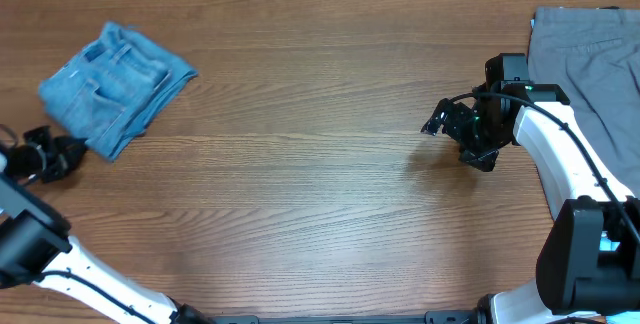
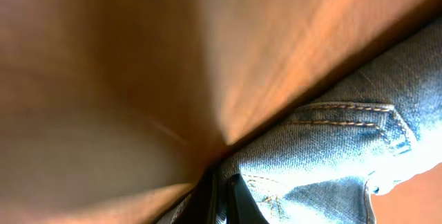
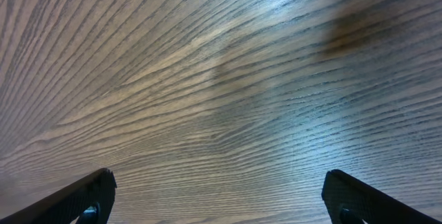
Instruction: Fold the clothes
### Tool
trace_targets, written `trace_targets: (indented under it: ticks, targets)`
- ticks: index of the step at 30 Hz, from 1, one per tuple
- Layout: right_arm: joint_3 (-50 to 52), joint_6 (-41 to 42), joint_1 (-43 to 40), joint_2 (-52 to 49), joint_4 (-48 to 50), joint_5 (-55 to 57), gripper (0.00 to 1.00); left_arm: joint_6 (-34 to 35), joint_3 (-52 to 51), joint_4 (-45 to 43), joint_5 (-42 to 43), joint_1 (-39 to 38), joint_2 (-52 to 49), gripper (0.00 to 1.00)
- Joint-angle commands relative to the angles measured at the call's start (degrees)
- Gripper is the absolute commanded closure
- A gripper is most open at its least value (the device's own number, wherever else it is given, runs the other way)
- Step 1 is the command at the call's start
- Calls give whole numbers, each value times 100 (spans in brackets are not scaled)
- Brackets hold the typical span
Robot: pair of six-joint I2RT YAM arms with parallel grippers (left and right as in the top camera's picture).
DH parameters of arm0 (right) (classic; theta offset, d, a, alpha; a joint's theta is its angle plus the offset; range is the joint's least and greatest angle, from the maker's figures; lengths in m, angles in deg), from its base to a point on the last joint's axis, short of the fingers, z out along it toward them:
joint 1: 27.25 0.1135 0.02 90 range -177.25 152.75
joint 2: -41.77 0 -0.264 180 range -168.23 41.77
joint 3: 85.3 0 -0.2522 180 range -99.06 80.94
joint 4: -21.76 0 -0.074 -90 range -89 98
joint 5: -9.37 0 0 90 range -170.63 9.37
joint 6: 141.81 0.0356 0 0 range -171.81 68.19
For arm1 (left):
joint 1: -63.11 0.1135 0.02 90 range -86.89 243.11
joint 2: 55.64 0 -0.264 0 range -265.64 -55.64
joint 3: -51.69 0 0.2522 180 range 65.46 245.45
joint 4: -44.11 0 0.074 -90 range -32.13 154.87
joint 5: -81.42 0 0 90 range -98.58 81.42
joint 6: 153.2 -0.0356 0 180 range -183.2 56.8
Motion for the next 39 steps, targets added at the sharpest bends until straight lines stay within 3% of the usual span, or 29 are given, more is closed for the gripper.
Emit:
trace_targets:
  ticks: [1, 8, 15, 18, 22, 24, 25, 26, 33, 39]
  targets:
    - [20, -31, 35, 4, 59, -31, 0, -142, -374, 374, -1945, 308, -645, 96]
    - [20, -26, 35, 4, 199, -31, 0, -127, -400, 1137, -1945, -98, -645, 96]
    - [20, -11, 35, 4, 225, -31, 0, 507, -726, 874, -1482, -1451, -645, 96]
    - [20, -11, 35, 4, 212, -31, 0, 501, -721, 686, -1462, -2055, -645, 83]
    - [20, -15, 35, 4, 101, -31, 0, 527, -719, 400, -1495, -2638, -645, 55]
    - [20, -20, 35, 4, 24, -31, 0, 551, -719, 273, -1495, -2717, -645, 45]
    - [20, -33, 35, 4, -15, -31, 0, 551, -719, 203, -1484, -2736, -645, 33]
    - [20, -33, 35, 4, -63, -31, 0, 476, -717, 116, -1410, -2739, -645, 7]
    - [20, -33, 35, 4, -59, -31, 0, -369, -614, 323, -1217, -2662, -525, 5]
    - [20, -33, 35, 4, -52, -31, 0, -557, -614, 756, -1967, -2697, 378, 7]
